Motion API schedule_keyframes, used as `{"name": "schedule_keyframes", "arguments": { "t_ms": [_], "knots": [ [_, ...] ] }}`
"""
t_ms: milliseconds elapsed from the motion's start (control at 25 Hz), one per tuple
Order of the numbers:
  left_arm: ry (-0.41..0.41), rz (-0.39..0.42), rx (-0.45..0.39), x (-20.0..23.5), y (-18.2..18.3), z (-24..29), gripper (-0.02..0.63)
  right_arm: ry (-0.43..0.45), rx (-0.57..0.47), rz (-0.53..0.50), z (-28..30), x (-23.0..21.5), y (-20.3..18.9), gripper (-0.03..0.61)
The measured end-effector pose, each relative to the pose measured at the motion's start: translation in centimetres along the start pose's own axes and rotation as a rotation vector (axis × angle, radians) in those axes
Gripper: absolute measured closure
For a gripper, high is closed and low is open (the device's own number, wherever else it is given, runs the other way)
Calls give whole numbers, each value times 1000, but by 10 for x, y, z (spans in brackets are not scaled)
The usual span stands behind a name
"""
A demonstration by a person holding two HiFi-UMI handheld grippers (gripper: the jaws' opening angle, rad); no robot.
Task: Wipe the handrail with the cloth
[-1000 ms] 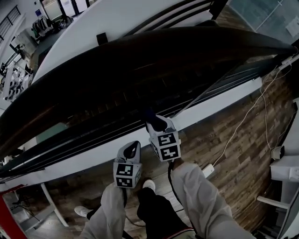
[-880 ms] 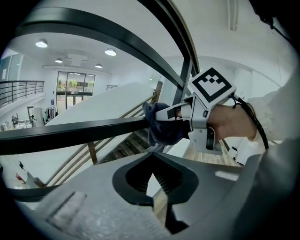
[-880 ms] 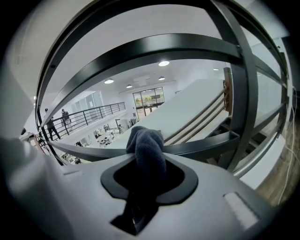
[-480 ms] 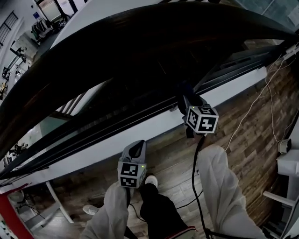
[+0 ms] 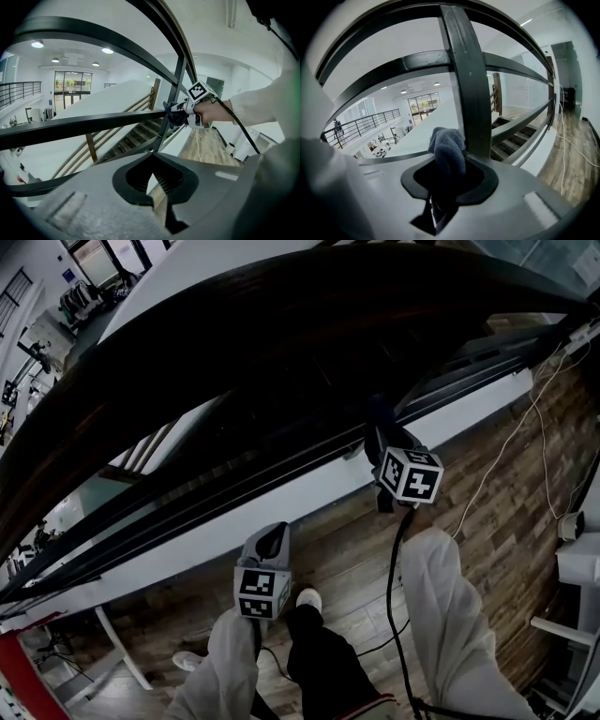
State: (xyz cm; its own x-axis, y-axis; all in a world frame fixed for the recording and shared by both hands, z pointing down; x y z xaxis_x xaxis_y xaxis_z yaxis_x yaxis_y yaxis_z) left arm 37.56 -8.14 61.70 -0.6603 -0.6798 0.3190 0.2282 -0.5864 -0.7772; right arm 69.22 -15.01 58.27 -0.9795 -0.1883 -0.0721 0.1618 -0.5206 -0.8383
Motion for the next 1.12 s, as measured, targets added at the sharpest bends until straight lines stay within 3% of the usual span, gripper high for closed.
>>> {"name": "schedule_keyframes", "arguments": {
  "t_ms": [240, 520, 760, 1120],
  "knots": [
    [5, -40, -24, 23, -2, -37, 611, -2, 21, -63, -29, 53, -11, 488],
    [56, -75, -42, 79, -18, -120, 611, 62, 77, -135, -70, 172, -39, 488],
    [169, -125, -67, 167, -40, -234, 611, 176, 108, -166, -94, 328, -62, 488],
    [441, -227, -103, 310, -123, -419, 612, 449, 170, -246, -123, 586, -136, 488]
  ]
}}
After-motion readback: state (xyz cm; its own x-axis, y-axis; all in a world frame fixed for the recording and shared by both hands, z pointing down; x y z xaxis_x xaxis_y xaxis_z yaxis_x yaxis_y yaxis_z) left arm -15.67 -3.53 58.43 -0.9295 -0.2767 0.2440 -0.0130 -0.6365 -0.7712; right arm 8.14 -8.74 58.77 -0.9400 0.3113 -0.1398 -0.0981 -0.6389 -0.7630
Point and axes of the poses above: the fingertips, and each gripper's own axes: z forward along the fingers, x to its left, y out of its top, the point moved 7 cm from there along -z, backward along the fingers, and after that the axes turned 5 degrees about -z, right-handed, at the moved point
